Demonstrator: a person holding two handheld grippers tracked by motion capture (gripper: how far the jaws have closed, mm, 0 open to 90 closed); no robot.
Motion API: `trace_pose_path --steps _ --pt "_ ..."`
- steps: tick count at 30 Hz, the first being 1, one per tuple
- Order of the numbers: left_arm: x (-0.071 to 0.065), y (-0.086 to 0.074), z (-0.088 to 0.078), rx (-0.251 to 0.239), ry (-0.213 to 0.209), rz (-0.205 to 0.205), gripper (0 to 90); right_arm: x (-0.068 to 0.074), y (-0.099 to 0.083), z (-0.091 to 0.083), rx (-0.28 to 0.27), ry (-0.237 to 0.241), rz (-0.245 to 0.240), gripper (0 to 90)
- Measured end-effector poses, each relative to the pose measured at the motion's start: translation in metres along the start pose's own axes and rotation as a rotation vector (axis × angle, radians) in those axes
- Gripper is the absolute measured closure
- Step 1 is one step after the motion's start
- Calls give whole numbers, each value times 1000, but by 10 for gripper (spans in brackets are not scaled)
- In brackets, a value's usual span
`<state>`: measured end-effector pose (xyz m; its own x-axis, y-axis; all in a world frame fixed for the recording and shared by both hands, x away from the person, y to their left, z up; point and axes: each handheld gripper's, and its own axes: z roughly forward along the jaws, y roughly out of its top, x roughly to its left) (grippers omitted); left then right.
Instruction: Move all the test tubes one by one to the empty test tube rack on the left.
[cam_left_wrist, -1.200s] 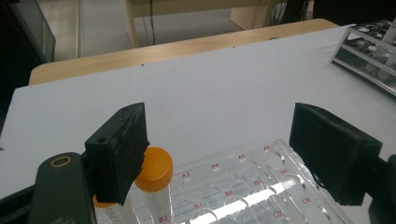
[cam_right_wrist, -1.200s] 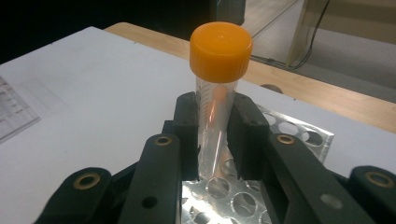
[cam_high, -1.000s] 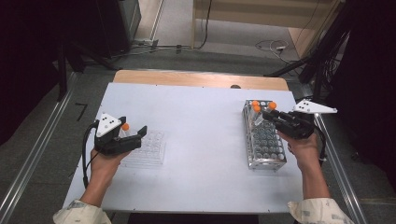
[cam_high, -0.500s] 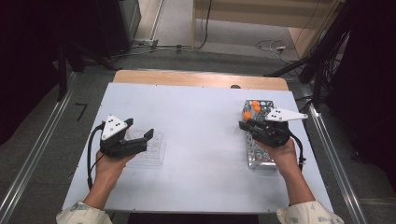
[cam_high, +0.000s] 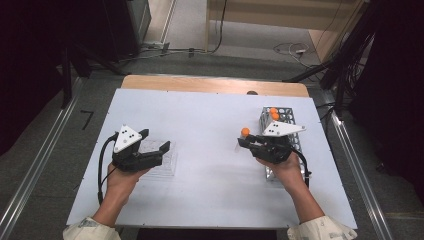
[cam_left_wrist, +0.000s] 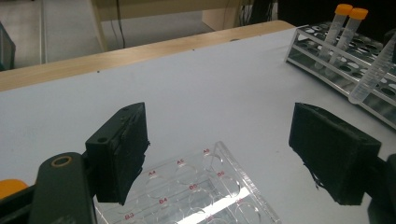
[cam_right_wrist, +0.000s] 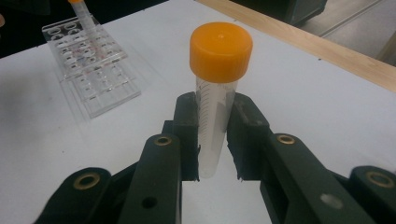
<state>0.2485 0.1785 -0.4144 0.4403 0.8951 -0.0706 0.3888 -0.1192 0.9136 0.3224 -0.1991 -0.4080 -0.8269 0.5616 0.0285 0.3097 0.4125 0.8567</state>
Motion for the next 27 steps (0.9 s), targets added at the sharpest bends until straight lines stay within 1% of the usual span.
trace_pose_path --steps 4,7,15,18,20,27 --pt "-4 0 1 3 -18 5 206 7 -1 6 5 16 -11 720" --pt "-7 0 2 2 -27 6 211 13 -2 12 5 9 -9 721" --pt "-14 0 4 7 -52 11 210 26 -2 27 31 46 -35 721" --pt "-17 0 5 11 -62 18 210 31 -2 30 36 52 -39 720" --pt "-19 -1 6 11 -64 21 210 34 -3 32 37 47 -45 720" --pt "-26 -2 9 22 -87 29 198 42 -4 39 48 65 -59 721"
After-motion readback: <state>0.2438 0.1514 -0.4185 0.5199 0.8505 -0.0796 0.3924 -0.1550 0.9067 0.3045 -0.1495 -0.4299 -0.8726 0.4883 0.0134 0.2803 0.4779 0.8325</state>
